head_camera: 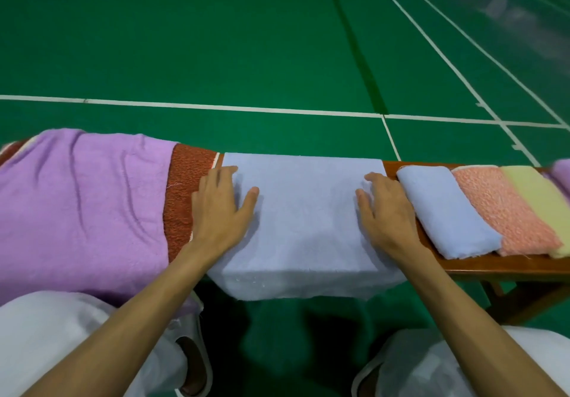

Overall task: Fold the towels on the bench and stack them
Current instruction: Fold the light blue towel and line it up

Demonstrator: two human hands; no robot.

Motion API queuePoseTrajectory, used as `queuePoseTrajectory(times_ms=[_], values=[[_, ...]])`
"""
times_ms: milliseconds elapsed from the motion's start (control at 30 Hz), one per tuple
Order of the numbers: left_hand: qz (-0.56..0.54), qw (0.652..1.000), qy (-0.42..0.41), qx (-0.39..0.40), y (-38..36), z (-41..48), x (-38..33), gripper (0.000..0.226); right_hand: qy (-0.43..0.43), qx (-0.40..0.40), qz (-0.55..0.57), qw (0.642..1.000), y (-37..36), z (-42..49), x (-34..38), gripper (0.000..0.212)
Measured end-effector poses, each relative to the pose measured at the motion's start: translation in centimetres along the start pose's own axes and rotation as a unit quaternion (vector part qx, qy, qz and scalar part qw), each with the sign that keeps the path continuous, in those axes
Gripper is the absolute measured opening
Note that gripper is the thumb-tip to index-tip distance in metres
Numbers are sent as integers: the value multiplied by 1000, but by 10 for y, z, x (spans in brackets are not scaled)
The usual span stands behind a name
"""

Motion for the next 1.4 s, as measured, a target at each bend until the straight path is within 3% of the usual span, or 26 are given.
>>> queuePoseTrajectory(times_ms=[67, 233, 367, 467, 600, 667, 733, 800, 833, 933, 1033, 1133, 1267, 1400], values=[[19, 998, 53, -38, 11, 0, 9, 49, -38, -17, -40, 998, 5, 3, -4, 39], [103, 990, 91, 15, 15, -1, 19, 50, -113, -24, -43, 992, 7, 2, -13, 42], [59, 996, 72, 19, 12, 6, 17, 20, -153, -20, -69, 986, 8, 4, -17, 29], [54, 994, 82, 49, 10, 8, 17, 16, -155, -6, -52, 986, 6, 7, -19, 10], [-50, 987, 110, 108, 13, 13, 16, 17, -117, 5, -61, 991, 8, 10, -15, 26], [-139, 970, 139, 141, 19, 16, 16, 19, -106, 14, 20, 994, 14, 10, -16, 22], [-225, 944, 169, 174, 23, 15, 16, 18, -145, 28, 179, 973, 21, 8, -22, 10], [-308, 911, 186, 202, 26, 15, 18, 18, -182, 63, 339, 921, 29, 3, -22, 22], [-343, 894, 184, 222, 27, 15, 19, 30, -181, 95, 400, 894, 32, 2, -20, 33], [-405, 860, 147, 272, 33, 13, 17, 57, -151, 172, 462, 857, 43, -2, -17, 46], [-390, 872, 128, 264, 41, 10, 22, 52, -144, 167, 465, 857, 50, -3, -26, 40], [-332, 914, 120, 198, 52, 10, 26, 35, -140, 146, 458, 866, 55, -5, -34, 34], [-225, 962, 97, 121, 63, 10, 28, 24, -99, 99, 365, 921, 65, -6, -34, 30], [-154, 983, 78, 58, 73, 10, 28, 17, -62, 73, 256, 962, 68, -6, -36, 27]])
Point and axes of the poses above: each hand's wrist, its own z-axis towards the middle knuckle, its own y-axis out of the back of the hand, x = y × z, the point moved 5 cm from there along z, towards the middle knuckle, and after that the axes turned 7 degrees about z, right-handed, at the moved point
